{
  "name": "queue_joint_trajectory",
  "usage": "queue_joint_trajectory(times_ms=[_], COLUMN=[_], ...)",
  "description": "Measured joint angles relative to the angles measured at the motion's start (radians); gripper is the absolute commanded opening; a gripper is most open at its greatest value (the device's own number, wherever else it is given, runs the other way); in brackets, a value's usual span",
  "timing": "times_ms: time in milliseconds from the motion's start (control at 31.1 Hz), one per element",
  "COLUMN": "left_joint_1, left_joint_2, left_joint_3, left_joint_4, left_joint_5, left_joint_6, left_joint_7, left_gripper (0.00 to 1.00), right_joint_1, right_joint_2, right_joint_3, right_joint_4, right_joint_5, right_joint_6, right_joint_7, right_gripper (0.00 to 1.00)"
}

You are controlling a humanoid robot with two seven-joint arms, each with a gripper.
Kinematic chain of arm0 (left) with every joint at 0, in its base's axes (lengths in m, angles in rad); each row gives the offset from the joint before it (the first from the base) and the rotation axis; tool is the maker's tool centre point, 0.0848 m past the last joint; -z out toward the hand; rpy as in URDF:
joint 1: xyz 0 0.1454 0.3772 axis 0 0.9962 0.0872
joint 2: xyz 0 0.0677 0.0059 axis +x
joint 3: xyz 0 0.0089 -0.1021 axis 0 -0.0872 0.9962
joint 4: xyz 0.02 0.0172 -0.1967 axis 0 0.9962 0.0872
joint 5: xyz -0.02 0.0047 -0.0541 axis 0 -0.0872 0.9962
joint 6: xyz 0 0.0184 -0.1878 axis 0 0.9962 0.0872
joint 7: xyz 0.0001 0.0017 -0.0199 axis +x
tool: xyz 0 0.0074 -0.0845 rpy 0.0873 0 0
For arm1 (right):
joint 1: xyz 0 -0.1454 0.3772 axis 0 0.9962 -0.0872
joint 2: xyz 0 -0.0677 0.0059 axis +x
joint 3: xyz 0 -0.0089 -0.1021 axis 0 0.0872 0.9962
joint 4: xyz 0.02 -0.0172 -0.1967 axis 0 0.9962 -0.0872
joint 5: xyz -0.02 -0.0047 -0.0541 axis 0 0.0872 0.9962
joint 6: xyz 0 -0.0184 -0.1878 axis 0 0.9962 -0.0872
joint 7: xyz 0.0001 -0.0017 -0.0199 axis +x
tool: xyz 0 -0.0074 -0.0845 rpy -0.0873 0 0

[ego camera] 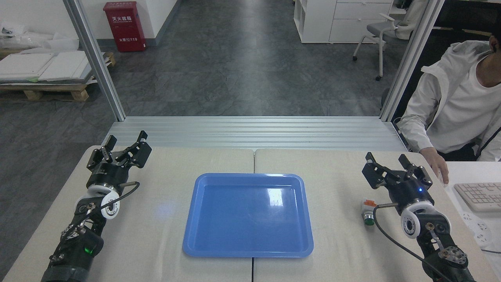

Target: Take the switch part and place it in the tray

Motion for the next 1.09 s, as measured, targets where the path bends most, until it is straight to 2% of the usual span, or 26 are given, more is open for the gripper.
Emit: queue_joint_trajectory(times_ms=[1092], left_joint_1=[0.000], left_joint_2=[0.000], left_joint_3=[0.000], left_joint_4=[0.000], left_joint_5=[0.000], left_joint_6=[0.000], left_joint_7=[0.000], left_gripper=[1.00], right_joint_1=[0.001], right_joint_2=[-0.010], right_joint_3=[-0.006], right_joint_4=[-0.005], right_joint_5=[-0.002], right_joint_6=[0.004], right_joint_7=[0.014], right_gripper=[0.99])
